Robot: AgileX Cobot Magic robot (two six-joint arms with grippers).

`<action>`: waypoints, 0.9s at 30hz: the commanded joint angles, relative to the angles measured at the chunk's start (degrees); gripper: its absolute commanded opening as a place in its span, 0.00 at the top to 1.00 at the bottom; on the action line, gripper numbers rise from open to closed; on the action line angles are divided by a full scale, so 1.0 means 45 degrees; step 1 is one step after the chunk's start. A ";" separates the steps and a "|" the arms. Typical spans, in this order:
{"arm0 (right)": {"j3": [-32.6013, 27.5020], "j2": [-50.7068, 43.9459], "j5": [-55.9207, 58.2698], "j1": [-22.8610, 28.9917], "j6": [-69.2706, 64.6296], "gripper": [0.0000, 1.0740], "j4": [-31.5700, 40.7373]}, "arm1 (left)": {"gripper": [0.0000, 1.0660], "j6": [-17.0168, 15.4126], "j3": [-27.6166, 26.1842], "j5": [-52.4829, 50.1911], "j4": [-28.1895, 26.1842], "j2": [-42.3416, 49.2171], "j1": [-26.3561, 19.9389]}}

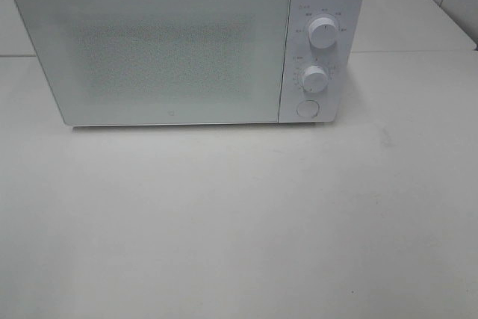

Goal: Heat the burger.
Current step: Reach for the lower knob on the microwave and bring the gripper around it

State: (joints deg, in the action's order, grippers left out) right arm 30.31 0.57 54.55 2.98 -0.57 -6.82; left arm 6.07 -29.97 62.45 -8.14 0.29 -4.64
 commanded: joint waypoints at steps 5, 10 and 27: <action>0.0127 0.1693 -0.2610 -0.0025 -0.0191 0.28 0.0025 | 0.06 -0.0038 0.0013 -0.0178 -0.0051 0.0229 -0.0013; 0.0127 0.2737 -0.3985 -0.0025 -0.0267 0.28 0.0076 | 0.06 -0.0038 0.0013 -0.0178 -0.0051 0.0229 -0.0013; -0.2101 0.7347 -1.1676 -0.0025 -0.1528 0.29 0.0064 | 0.06 -0.0038 0.0013 -0.0178 -0.0051 0.0229 -0.0013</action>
State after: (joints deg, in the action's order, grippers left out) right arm 21.77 32.31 6.59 2.98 -6.59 -6.59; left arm 6.07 -29.97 62.45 -8.14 0.29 -4.64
